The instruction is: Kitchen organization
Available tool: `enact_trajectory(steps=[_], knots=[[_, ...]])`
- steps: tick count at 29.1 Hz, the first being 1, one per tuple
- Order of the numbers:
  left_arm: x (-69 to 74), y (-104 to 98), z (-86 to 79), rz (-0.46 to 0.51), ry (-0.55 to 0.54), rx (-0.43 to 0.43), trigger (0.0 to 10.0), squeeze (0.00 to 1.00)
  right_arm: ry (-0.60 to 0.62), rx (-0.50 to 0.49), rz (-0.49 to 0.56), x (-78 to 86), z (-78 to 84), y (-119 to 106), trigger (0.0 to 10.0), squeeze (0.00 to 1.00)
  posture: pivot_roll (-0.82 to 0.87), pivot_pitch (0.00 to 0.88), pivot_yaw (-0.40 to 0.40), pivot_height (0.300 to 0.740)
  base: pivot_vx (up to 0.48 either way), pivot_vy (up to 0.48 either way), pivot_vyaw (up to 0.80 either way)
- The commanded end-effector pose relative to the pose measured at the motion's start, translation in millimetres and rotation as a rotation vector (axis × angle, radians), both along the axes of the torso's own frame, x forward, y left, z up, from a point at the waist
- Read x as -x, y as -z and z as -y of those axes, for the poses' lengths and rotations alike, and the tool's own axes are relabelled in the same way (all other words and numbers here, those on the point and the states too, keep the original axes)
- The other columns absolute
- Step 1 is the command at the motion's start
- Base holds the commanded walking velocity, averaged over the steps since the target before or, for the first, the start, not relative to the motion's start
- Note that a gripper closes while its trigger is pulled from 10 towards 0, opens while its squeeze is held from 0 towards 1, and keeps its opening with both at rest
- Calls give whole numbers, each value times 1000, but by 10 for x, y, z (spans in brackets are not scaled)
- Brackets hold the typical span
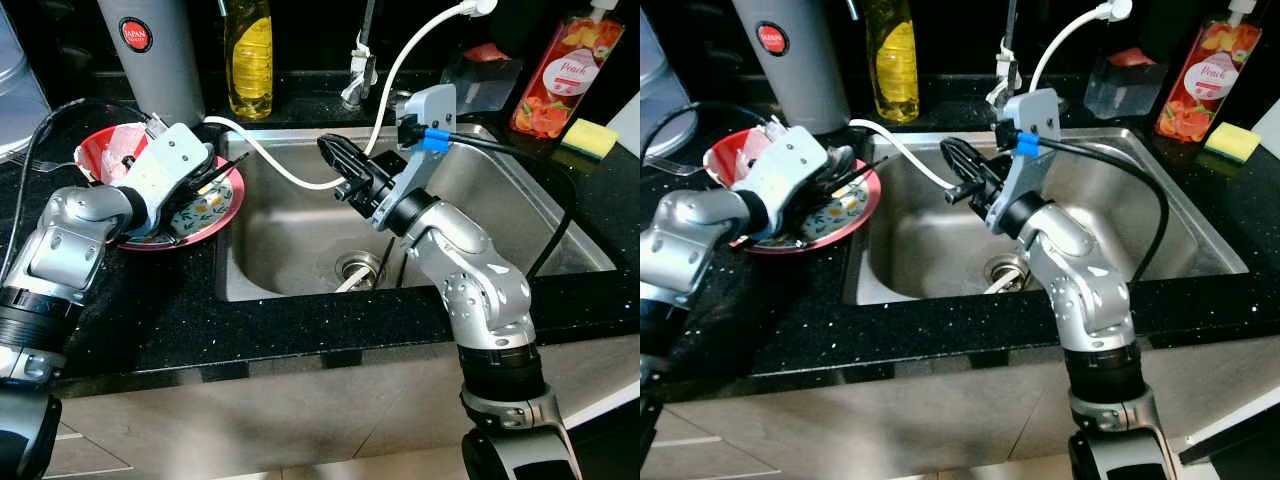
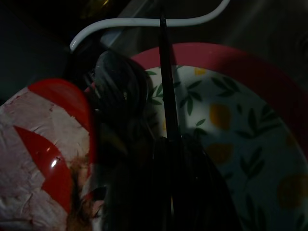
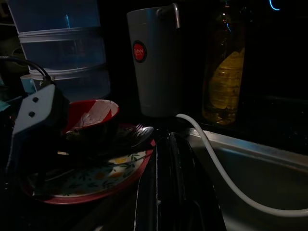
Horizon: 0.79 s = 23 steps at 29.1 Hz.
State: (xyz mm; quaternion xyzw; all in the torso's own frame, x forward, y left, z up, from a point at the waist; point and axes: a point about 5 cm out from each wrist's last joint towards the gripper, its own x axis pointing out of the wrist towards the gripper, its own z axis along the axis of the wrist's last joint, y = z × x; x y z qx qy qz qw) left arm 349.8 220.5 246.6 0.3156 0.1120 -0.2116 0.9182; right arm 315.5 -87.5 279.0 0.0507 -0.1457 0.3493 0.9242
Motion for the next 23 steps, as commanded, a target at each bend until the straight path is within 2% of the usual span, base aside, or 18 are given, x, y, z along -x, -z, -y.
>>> enact_trajectory(steps=[1,2,3,4,6,7,8,11,12,13,16,18,19,21,23], knots=[[15,-33,69,26,17,49,0,0,23,-4,-7,-9,57,26,10000,0,103,30,-13,740,0,0,0],[29,-138,125,69,36,96,0,0,25,-3,-8,-5,66,28,10000,0,102,31,-14,740,0,0,0],[40,-273,192,122,51,162,10000,0,29,-3,-10,-1,75,32,10000,0,100,34,-12,740,0,0,0],[40,-273,192,122,51,162,10000,0,29,-3,-10,-1,75,32,10000,0,100,34,-12,740,0,0,0],[58,-548,347,211,92,326,10000,0,38,-4,-13,2,86,33,10000,0,90,39,-8,740,0,0,0],[58,-548,347,211,92,326,10000,0,38,-4,-13,2,86,33,10000,0,90,39,-8,740,0,0,0],[56,-630,408,229,105,385,10000,0,42,-6,-13,3,90,31,10000,0,90,39,-8,740,0,0,0],[7,-696,676,195,159,535,10000,0,70,-17,-15,-16,138,31,10000,0,95,38,-11,740,0,0,0],[7,-696,676,195,159,535,10000,0,70,-17,-15,-16,138,31,10000,0,95,38,-11,740,0,0,0],[-27,-671,781,159,161,581,10000,0,83,-24,-18,-28,159,30,10000,0,95,34,-11,740,0,0,0],[-134,-531,1048,67,113,606,10000,0,111,-42,-19,-61,200,10,10000,0,95,32,-15,740,0,0,0],[-153,-430,1237,11,107,618,10000,0,128,-53,-15,-81,215,-12,10000,0,95,30,-15,740,0,0,0],[-153,-430,1237,11,107,618,10000,0,128,-53,-15,-81,215,-12,10000,0,95,30,-15,740,0,0,0],[-158,-270,1345,-39,107,562,10000,0,146,-66,-13,-101,228,-31,10000,0,93,27,-13,740,0,0,0],[-168,-163,1358,-78,94,536,10000,0,156,-73,-12,-111,236,-40,10000,0,91,26,-11,740,0,0,0]])
